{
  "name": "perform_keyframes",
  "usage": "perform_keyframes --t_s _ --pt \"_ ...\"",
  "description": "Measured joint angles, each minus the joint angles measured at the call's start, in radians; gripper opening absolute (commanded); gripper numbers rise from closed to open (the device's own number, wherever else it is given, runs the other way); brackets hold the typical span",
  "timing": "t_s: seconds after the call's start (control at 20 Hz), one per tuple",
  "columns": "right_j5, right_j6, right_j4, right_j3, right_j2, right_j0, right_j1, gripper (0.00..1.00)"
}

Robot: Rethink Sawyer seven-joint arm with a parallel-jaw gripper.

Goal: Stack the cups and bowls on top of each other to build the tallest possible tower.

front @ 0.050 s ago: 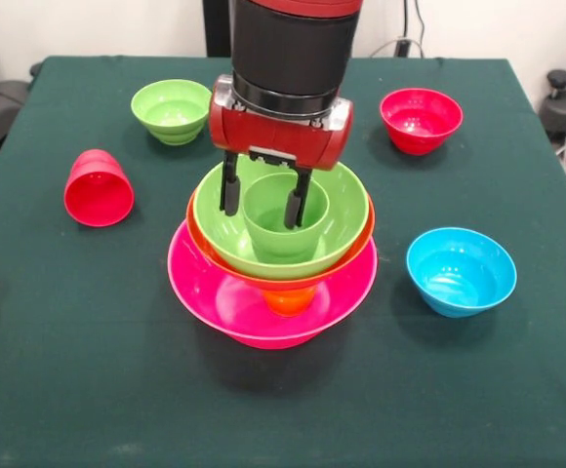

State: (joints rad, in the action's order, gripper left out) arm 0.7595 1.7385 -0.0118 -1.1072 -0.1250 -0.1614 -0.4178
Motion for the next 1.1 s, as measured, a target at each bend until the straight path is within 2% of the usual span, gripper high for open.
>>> perform_keyframes --t_s 1.1 --pt "0.022 0.009 -0.012 -0.033 -0.076 0.018 -0.108 1.0"
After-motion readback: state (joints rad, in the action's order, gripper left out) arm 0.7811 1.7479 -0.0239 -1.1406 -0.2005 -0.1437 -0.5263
